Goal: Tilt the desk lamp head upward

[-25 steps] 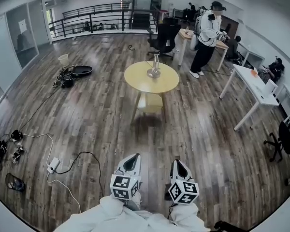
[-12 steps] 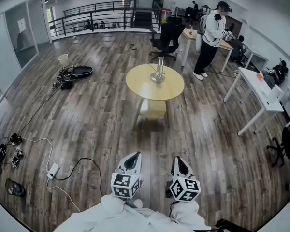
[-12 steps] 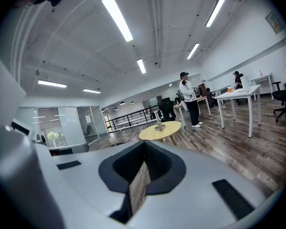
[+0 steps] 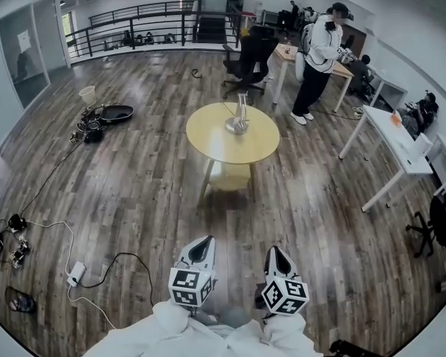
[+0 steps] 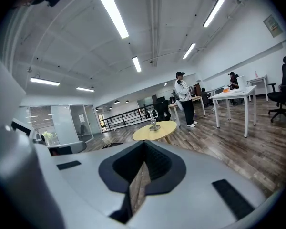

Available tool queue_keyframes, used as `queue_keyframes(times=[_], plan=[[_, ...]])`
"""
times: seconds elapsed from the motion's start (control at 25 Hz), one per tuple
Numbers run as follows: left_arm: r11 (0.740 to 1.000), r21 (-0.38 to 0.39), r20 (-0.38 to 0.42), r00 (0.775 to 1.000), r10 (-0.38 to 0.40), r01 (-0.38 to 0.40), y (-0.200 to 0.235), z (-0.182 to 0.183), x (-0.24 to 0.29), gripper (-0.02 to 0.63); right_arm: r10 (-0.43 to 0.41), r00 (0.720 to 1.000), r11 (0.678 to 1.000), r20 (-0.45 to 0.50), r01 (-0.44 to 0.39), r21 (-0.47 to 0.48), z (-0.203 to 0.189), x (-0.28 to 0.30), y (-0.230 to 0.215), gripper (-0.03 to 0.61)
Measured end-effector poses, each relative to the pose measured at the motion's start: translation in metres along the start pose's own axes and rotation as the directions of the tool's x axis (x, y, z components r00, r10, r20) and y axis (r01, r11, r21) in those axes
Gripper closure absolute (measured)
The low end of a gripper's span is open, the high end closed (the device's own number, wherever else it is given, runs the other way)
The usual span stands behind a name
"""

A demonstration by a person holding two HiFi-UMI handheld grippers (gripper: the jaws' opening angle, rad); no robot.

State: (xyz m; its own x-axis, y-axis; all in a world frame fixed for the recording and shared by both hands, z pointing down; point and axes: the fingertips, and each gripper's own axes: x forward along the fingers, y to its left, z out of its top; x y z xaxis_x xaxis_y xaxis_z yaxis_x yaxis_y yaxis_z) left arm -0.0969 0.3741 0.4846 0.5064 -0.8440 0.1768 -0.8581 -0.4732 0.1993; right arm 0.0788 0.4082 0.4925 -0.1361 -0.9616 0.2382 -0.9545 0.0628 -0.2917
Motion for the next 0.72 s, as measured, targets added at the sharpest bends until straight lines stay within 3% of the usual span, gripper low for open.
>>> queue_keyframes(times=[0.36,0.72], plan=[[1.000,0.016,-0.007,1.000,0.009,-0.009,0.020,0.010,0.051,0.615,-0.012,1.000,1.000,0.007,0.012,0.011,0.025,0.055,-0.024,0.566],[0.999,0.013,-0.003,0.999,0.041,-0.041,0.044,0.031,0.142,0.615,0.080,0.996,0.995,0.031,-0.082,0.064,0.065,0.157,-0.023,0.566]])
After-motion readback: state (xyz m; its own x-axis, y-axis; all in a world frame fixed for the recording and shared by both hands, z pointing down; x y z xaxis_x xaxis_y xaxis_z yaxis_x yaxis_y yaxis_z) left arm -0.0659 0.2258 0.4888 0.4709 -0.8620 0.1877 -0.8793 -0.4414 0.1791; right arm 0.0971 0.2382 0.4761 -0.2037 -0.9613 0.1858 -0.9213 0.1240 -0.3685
